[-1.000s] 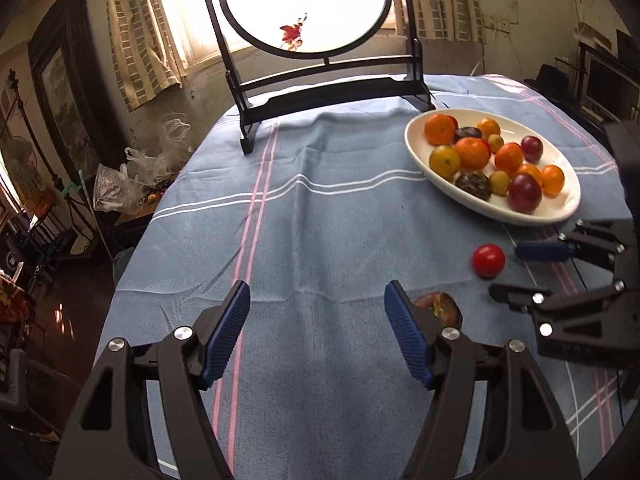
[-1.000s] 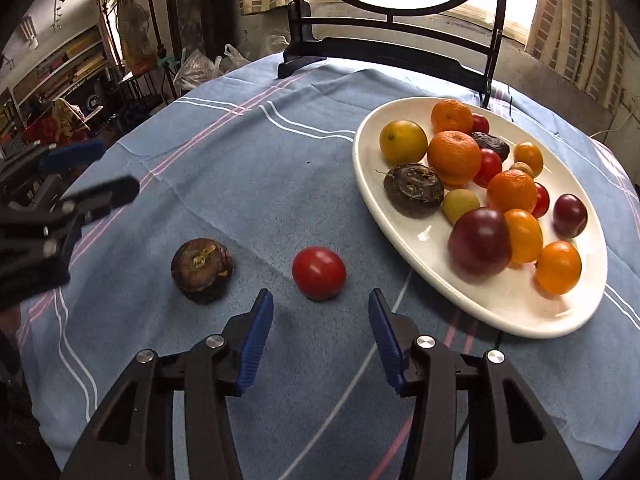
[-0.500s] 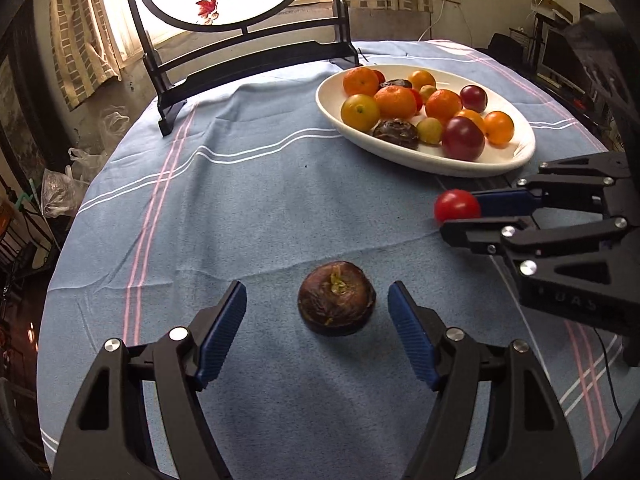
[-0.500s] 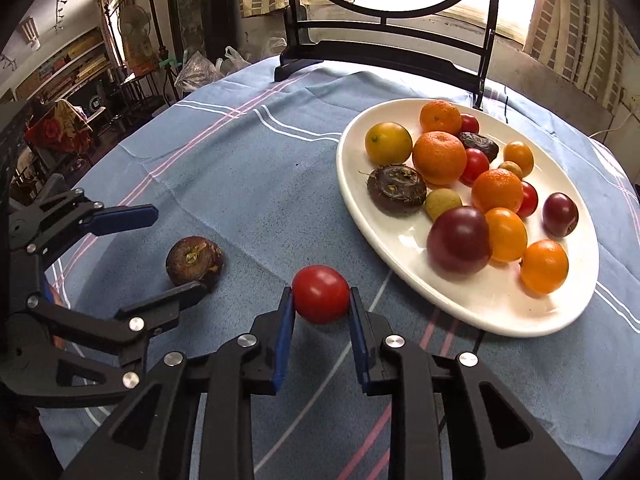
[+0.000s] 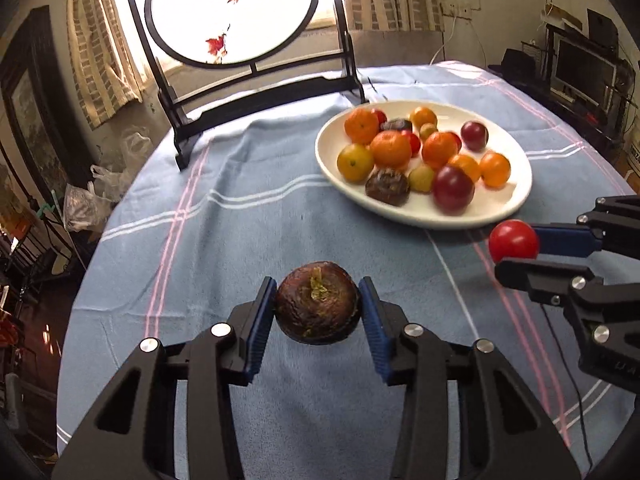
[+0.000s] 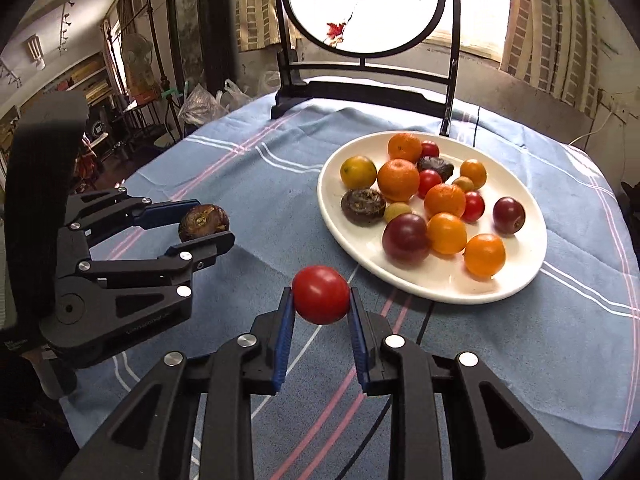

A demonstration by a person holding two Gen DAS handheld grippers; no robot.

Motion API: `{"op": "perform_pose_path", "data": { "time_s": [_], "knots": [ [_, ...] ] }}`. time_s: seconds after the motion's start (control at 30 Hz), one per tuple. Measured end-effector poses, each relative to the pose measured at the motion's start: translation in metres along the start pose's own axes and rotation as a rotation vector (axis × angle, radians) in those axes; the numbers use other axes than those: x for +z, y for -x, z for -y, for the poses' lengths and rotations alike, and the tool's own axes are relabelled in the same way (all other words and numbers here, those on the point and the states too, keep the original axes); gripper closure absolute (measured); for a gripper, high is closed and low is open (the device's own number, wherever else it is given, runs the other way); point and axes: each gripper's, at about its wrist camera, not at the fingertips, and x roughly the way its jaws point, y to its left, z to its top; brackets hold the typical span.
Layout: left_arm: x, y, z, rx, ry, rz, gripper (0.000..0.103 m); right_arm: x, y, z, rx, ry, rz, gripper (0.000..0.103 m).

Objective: Organize fruits
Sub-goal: 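Grasp the red tomato with the right tool while the left tool grasps the dark brown fruit, then carry both fruits over the white plate and open both tools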

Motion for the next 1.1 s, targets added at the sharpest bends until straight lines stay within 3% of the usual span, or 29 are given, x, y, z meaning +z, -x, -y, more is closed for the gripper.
{"op": "perform_pose_path", "data": {
  "time_s": [0.2, 0.4, 1.1],
  "knots": [
    [0.040, 0.023, 0.010, 0.017, 0.050, 0.091, 0.062, 0.018, 0.040, 0.012, -0.040, -0.011, 0.117, 0.076],
    [0.070, 0.034, 0.015, 0.009, 0.082, 0.151, 0.062, 0.029, 0.057, 0.026, -0.066, -0.023, 0.169, 0.076],
    [0.085, -0.007, 0.032, 0.000, 0.049, 0.123, 0.062, 0.031, 0.018, 0.059, -0.074, -0.063, 0.116, 0.076]
  ]
}}
